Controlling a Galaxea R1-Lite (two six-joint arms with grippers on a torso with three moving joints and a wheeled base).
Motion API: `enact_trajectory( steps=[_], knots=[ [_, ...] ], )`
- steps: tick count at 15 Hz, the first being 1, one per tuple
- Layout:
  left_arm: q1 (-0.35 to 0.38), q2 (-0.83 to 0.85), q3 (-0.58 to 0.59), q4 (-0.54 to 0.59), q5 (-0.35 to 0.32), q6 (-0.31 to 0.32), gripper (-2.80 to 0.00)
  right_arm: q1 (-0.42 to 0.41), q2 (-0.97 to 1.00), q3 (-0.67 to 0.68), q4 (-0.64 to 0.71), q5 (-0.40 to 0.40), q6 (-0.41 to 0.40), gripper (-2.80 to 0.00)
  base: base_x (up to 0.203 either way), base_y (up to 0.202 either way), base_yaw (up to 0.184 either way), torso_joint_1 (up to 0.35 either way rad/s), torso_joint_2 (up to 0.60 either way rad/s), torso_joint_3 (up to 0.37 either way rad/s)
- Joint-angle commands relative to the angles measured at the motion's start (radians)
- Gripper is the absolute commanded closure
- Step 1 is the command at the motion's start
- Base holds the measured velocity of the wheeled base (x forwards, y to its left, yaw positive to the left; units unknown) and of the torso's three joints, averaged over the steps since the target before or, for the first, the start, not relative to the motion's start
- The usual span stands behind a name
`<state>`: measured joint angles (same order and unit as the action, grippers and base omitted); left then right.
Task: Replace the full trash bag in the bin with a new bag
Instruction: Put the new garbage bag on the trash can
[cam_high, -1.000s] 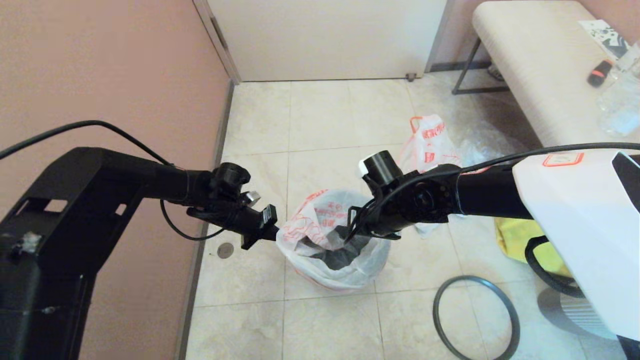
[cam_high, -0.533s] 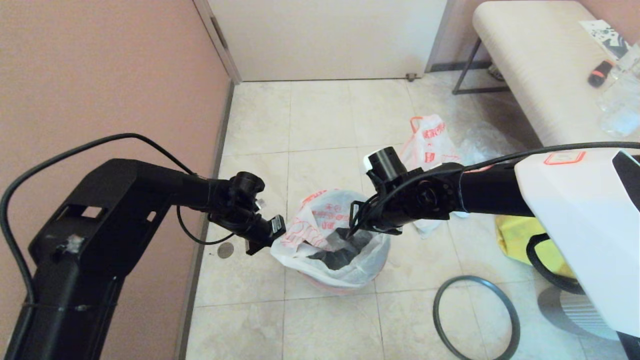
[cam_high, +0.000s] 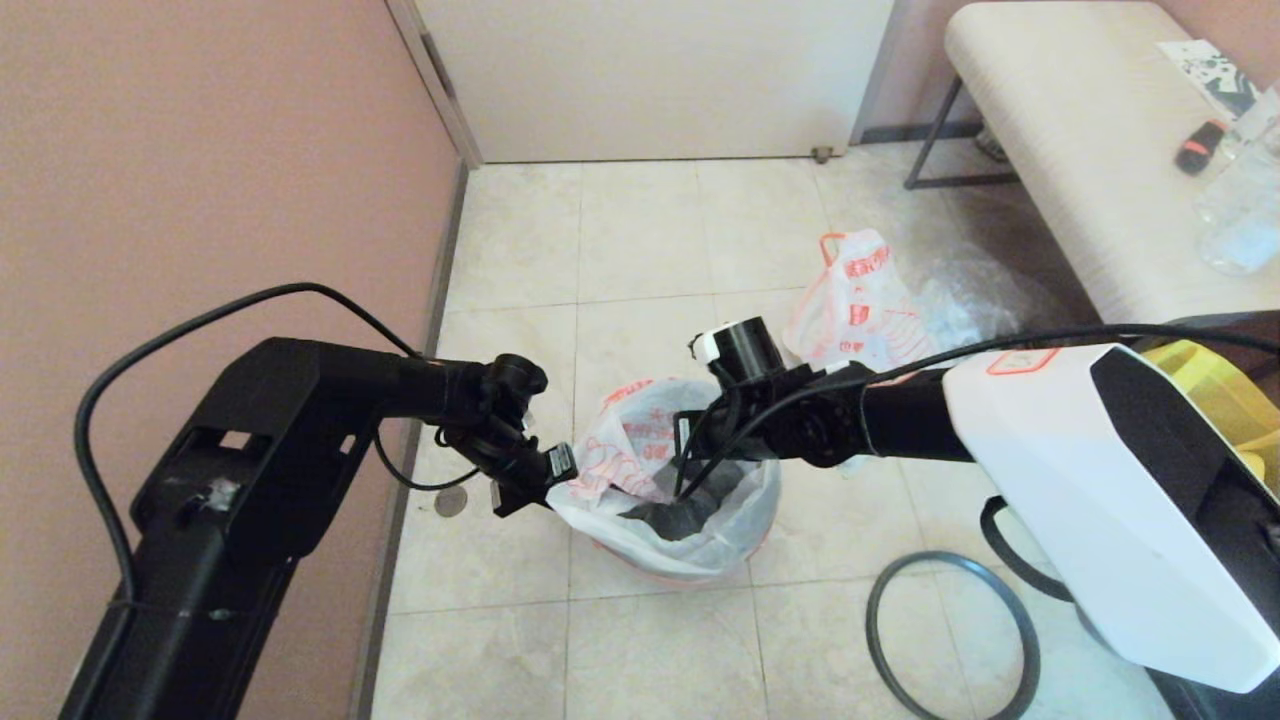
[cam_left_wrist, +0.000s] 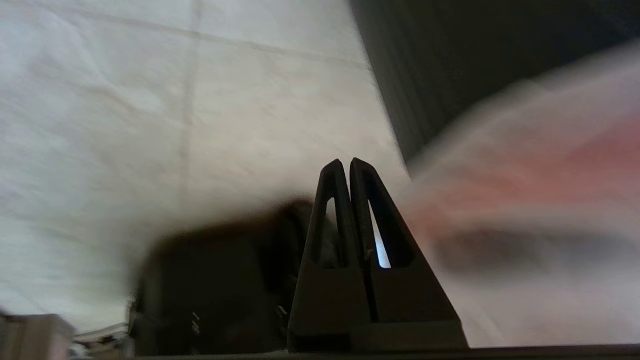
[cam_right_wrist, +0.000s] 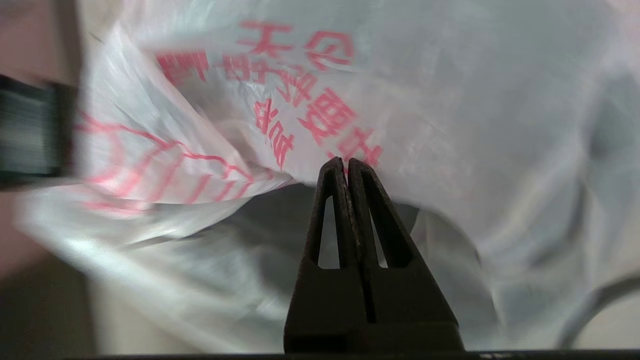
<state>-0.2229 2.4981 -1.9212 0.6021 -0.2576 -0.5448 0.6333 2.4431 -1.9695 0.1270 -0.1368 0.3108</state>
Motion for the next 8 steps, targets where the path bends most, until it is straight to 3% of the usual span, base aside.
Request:
enact_trajectory(
  steps=[1,4,6,8],
  knots=[
    [0.02,-0.081,0.037,-0.005,-0.058,-0.005,0.0,0.012,0.07,0.0,-0.049,-0.02,-0.108,0.0,0.0,0.0,0.0,0.0,0.0,0.0],
    [0.112,-0.148,0.17,-0.172,-0.294,-0.007,0.0,0.026,0.158,0.0,-0.105,-0.037,-0.284,0.0,0.0,0.0,0.0,0.0,0.0,0.0],
    [0.134,-0.178,0.243,-0.281,-0.369,-0.007,0.0,0.023,0.233,-0.003,-0.144,-0.044,-0.369,0.0,0.0,0.0,0.0,0.0,0.0,0.0],
    [0.138,-0.203,0.32,-0.396,-0.388,-0.007,0.0,0.008,0.299,-0.008,-0.182,-0.063,-0.448,0.0,0.0,0.0,0.0,0.0,0.0,0.0]
  ],
)
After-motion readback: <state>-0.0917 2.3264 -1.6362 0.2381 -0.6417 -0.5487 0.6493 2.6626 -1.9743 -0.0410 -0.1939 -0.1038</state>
